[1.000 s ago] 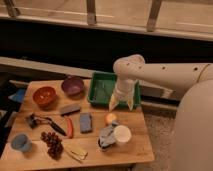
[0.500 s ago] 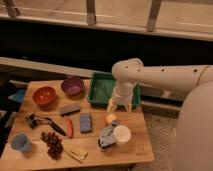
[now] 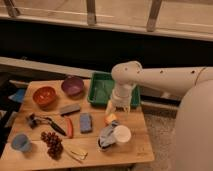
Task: Place towel in red bowl
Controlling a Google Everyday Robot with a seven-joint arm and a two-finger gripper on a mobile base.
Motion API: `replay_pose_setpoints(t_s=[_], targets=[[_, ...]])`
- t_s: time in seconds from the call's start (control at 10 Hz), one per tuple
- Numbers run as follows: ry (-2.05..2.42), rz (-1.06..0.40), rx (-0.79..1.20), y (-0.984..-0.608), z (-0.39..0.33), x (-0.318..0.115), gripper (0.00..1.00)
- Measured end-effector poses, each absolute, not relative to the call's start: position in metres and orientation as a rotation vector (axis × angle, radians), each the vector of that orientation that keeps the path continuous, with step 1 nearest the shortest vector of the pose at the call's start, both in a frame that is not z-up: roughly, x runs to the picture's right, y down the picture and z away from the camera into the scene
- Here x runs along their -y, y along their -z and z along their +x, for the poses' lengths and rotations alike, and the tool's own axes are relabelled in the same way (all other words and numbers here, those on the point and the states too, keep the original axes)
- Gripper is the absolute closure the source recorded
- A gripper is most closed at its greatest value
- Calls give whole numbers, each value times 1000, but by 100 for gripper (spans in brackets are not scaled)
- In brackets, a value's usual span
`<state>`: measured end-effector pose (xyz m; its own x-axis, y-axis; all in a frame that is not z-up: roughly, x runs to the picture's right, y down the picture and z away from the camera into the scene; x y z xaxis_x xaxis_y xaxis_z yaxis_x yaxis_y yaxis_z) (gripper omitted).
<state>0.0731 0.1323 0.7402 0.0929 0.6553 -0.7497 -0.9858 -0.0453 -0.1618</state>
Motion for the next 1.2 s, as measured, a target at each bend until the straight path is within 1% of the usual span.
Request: replay_pose_setpoints(t_s=[0.3, 0.7, 0.8, 1.1, 1.2], targets=[[-1429, -844, -525, -747, 68, -144, 32], [-1391, -922, -572, -773, 56, -176, 33], [-1384, -930, -580, -774, 55, -180, 39], [-1378, -926, -578, -772, 55, -182, 69], [-1373, -922, -573, -770, 55, -181, 77]])
